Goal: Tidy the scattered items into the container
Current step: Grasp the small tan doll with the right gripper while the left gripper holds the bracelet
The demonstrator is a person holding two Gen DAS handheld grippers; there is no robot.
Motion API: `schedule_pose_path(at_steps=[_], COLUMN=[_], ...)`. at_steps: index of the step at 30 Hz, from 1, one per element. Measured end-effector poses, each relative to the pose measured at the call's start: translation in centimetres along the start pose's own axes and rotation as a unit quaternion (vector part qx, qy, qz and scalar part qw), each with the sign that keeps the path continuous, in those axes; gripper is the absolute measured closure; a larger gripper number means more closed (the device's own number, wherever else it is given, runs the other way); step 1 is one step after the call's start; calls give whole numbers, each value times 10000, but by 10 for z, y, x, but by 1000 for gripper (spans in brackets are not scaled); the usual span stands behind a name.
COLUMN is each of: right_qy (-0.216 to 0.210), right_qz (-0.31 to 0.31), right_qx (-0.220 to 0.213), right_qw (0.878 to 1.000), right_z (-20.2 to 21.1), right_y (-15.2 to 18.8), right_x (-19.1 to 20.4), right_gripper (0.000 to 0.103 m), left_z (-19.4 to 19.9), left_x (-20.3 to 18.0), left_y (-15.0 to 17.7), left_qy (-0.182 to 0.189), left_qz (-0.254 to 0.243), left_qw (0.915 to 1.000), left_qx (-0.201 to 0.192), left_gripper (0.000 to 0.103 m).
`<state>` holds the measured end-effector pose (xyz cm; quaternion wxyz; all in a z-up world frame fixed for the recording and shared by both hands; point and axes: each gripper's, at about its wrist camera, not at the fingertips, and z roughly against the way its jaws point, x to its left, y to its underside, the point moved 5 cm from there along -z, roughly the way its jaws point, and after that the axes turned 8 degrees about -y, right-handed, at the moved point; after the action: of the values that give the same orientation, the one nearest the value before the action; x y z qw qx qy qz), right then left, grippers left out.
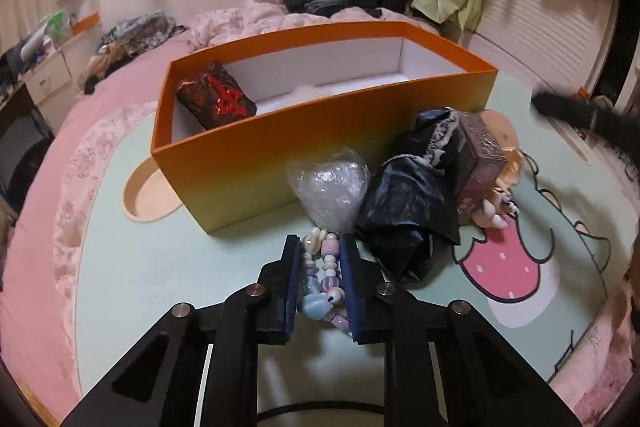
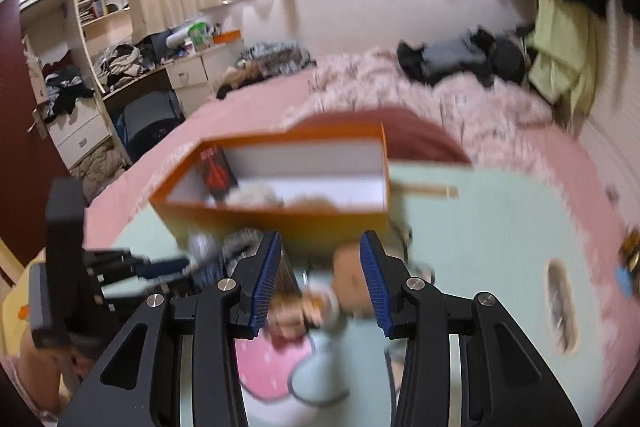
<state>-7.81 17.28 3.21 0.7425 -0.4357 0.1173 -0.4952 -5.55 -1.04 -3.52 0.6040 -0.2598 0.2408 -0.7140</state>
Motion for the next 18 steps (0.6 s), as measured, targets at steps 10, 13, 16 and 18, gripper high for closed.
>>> schedule_pose_path(at_steps=[10,13,16,18], right_qy=[80,125,-95,-149], right_qz=[-123,-29,-98,-71], right_qx=[493,578,804,760], right_qw=[9987,9982,9967,9970], right_z=[-33,-40,-42,-37], right_y=[25,26,32,35], right_x=[-3,-1,0,2], right_gripper=[50,55,96,97], left_z=[28,21,21,22], left_x=[10,9,8,6], left_y=[-3,-3,-1,1], left_qy=[349,343,331,405], left_qz=[309,334,387,414], left_qw=[9983,9985,9983,9980], left_qx=[-360,-248,-272,-252], left_gripper=[103,103,101,88])
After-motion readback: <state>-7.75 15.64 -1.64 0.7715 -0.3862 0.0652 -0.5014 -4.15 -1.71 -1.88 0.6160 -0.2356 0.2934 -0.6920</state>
